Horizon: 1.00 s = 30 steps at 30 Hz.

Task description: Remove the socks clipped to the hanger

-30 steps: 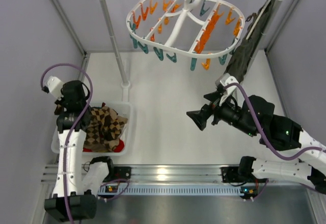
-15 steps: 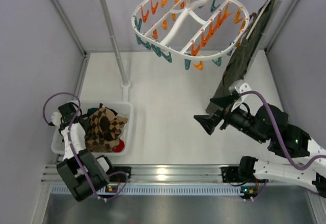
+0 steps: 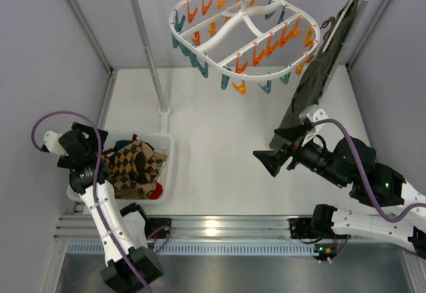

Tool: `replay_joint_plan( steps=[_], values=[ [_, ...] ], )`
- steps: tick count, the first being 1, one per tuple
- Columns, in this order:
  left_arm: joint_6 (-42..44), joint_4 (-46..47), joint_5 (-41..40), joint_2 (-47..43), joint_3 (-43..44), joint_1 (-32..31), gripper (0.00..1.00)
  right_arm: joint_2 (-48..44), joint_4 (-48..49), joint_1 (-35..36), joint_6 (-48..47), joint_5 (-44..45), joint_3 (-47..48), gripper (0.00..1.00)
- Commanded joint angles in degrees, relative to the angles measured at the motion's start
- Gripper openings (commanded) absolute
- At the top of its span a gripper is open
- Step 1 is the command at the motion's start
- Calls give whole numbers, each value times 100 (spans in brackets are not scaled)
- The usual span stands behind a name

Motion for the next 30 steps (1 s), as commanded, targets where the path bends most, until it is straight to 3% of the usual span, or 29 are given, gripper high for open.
replay_joint_plan(
  steps=[1,3,5,8,10,13,15,17,25,30],
  values=[
    [418,-357,160,-330,528,25,98,12,303,49,103,126,69,99],
    [846,-349,625,-392,853,25,98,3,294,41,104,275,34,100],
    [1094,-340,1600,-374,1047,-53,99,-75,346,41,147,694,-28,99],
    [1629,-427,2190,-172,1416,-841,99,-233,347,41,305,1843,-247,99],
    [2096,-638,1791,-93,1741,-1335,99,-312,154,41,437,2400,-423,99],
    [2694,-1042,788,-119,2041,-3062,98,-462,-434,41,700,3139,-520,99],
    [2905,-1305,-18,-224,2076,-3699,99,-497,-873,41,885,3640,-451,99],
    [2950,-1455,-337,-496,2067,-4270,99,-506,-1506,41,1131,4017,-345,99],
    [3011,-2519,-401,-1410,2462,-4449,99,-673,-3000,41,1483,4608,121,100],
    [3038,-2836,-348,-1885,2524,-4571,99,-937,-3432,49,1606,4670,279,100]
  ],
)
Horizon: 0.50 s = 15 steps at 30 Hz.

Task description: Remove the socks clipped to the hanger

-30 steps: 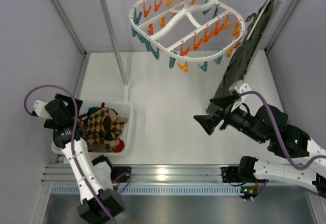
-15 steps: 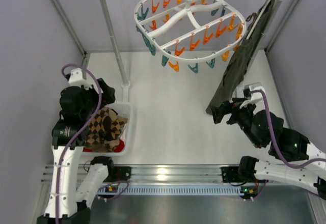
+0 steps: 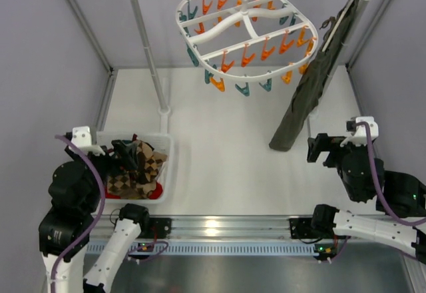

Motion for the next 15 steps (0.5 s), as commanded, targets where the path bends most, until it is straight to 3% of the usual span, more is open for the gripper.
replay_joint_plan(
  steps=[1,15],
  values=[
    [174,-491,-5,-189,76,-137,98,-220,-707,36,234,331,308,99],
    [254,-553,-339,-524,59,-480,99,-467,-1173,36,76,375,545,100]
  ],
)
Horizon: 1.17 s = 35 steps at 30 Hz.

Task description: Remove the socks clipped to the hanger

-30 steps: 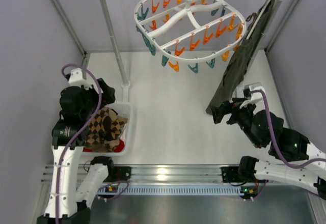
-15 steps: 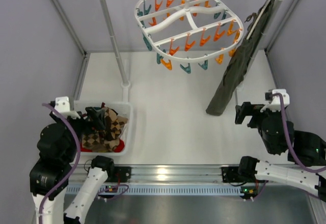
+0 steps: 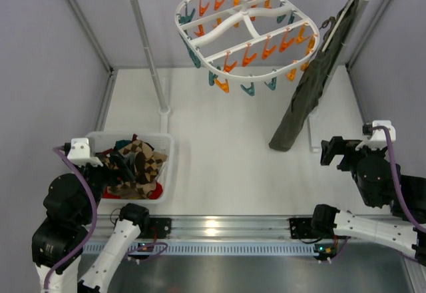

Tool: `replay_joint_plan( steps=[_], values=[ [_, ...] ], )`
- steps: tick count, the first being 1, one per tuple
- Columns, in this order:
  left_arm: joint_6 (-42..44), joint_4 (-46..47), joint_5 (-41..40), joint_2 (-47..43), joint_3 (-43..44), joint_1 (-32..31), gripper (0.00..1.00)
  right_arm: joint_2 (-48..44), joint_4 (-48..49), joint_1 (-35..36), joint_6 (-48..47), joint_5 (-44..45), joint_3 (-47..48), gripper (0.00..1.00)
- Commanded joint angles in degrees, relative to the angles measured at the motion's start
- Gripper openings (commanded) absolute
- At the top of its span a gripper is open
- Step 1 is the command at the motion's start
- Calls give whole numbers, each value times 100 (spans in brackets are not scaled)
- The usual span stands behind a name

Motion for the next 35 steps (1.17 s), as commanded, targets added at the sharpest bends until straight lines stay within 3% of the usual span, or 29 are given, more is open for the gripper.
replay_joint_plan(
  steps=[1,35],
  values=[
    [155,-22,0,-10,35,-54,98,-77,-260,36,-12,146,183,100],
    [120,31,-8,-2,-9,-54,99,133,460,36,-302,102,-107,100]
  ],
)
